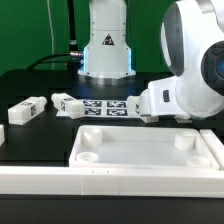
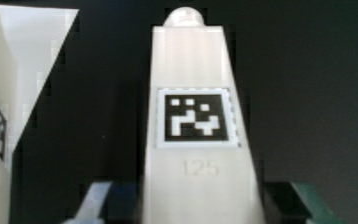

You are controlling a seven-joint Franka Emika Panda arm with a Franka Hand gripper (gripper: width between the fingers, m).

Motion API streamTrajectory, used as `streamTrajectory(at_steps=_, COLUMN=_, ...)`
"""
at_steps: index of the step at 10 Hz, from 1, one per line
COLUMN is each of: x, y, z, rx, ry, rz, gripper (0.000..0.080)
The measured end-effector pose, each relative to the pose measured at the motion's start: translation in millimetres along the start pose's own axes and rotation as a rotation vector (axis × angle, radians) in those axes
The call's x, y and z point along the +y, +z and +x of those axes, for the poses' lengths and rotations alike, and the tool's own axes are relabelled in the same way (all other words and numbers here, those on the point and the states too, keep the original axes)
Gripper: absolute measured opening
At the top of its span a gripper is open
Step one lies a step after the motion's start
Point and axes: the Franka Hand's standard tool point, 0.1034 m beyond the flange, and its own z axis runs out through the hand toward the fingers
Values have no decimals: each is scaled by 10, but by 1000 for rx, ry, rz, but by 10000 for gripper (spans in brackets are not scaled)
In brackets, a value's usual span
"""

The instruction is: Assemble desk

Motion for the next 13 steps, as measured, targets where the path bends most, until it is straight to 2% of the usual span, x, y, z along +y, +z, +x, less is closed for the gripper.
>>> streamTrajectory(at_steps=2, x=-3, y=-45, z=-4, rx=7, ry=-21, rz=1, gripper=289)
streamTrajectory(at_steps=4, x=0, y=-182, z=-98, rx=16, ry=-53, rz=1, gripper=289)
streamTrajectory(at_steps=6, x=-20, y=-386, z=-277, rx=22, ry=-77, rz=-6, gripper=289)
streamTrajectory(at_steps=8, x=-48, y=-710, z=-500, rx=32, ry=-98, rz=-12, gripper=291)
streamTrajectory(at_steps=9, x=-55, y=-713, z=-440, rx=71, ry=-97, rz=-11, gripper=291)
streamTrajectory(at_steps=11, x=-51, y=-696, z=-435, rx=71, ry=-97, rz=-11, gripper=291)
streamTrajectory(at_steps=12, x=-42, y=-762, z=-318, rx=177, ry=-115, rz=-6, gripper=291)
streamTrajectory(at_steps=13, x=0, y=-863, z=-414, rx=214, ry=-121, rz=-5, gripper=291)
